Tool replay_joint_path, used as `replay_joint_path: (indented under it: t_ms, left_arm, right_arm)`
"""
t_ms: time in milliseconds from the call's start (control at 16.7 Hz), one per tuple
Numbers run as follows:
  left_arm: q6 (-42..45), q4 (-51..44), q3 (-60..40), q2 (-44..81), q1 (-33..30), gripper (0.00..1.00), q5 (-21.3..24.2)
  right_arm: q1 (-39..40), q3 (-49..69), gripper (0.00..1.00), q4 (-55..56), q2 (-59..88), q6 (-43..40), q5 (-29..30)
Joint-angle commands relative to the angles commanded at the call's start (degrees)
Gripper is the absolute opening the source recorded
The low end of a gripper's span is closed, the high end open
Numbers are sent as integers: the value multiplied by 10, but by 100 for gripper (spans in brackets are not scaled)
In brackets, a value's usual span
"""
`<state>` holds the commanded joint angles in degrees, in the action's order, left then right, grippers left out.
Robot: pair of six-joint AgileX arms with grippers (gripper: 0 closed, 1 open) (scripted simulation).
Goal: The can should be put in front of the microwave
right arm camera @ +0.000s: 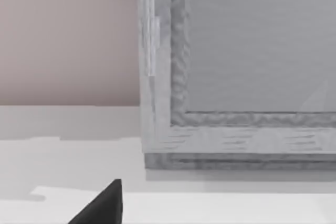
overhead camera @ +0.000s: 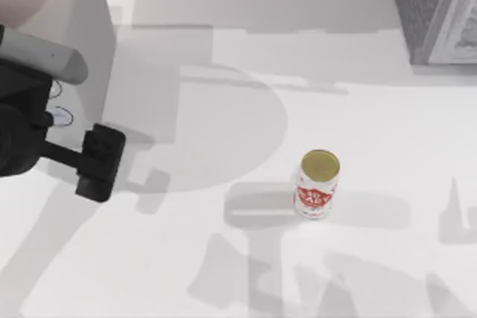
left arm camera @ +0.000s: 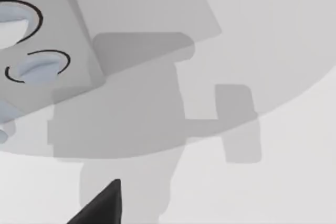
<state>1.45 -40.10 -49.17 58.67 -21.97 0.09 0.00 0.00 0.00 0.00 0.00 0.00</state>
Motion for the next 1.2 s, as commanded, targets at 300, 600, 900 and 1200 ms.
replay_joint_path:
  t_ms: [300,600,900,1200]
  left_arm:
    - [-8,-179,-275,284,-99,100,0]
    - [-23,-332,-549,541,-186,100,0]
    - [-39,-437,-782,732,-250,100,1]
    - [-50,-485,-913,831,-282,100,2]
  right_arm:
    - [0,0,100,0,0,0,0]
    - [0,0,100,0,0,0,0]
    - [0,0,100,0,0,0,0]
    - [0,0,100,0,0,0,0]
